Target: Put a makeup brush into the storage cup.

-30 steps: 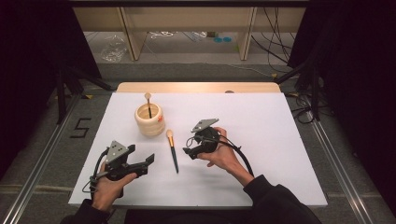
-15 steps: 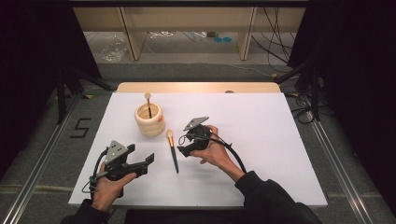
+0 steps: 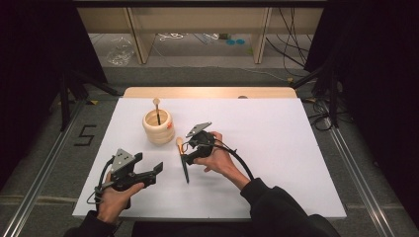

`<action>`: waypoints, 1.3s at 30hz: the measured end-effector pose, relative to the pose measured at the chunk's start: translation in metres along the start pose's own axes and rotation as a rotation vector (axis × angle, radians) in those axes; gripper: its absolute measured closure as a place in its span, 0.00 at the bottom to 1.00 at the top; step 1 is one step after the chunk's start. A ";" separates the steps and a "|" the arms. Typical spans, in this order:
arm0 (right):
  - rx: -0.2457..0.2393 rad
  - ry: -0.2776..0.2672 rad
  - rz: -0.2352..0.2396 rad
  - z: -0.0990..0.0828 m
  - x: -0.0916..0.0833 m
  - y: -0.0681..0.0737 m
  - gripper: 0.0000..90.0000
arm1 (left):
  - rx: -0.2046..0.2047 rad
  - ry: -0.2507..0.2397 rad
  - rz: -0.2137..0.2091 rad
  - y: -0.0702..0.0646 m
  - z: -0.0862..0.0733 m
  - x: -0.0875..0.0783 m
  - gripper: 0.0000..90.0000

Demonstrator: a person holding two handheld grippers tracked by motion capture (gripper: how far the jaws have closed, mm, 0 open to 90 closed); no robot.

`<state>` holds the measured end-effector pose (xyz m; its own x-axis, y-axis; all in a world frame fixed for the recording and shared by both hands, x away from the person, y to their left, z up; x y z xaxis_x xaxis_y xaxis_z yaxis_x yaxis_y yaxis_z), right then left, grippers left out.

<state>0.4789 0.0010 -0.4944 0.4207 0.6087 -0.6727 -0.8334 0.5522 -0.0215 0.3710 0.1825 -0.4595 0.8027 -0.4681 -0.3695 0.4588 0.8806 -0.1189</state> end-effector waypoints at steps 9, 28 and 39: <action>-0.005 0.036 0.009 -0.001 0.011 0.003 0.25 | -0.002 0.003 -0.002 0.000 0.000 -0.001 0.19; -0.034 0.076 0.015 -0.004 0.027 0.006 0.28 | 0.001 0.000 -0.004 0.000 0.000 0.000 0.20; -0.051 0.105 0.021 -0.007 0.029 0.004 0.38 | 0.000 -0.001 -0.008 0.000 0.000 0.000 0.20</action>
<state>0.4857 0.0172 -0.5191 0.3654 0.5555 -0.7469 -0.8599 0.5087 -0.0423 0.3708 0.1824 -0.4593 0.7994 -0.4752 -0.3677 0.4652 0.8768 -0.1219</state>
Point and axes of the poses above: each handheld gripper's, and its own axes: x roughly forward along the jaws, z roughly out of its top, y roughly to its left, the point moved 5 cm from there along x, roughly forward along the jaws, and after that the axes turned 3 degrees about -y, right-handed, at the moved point
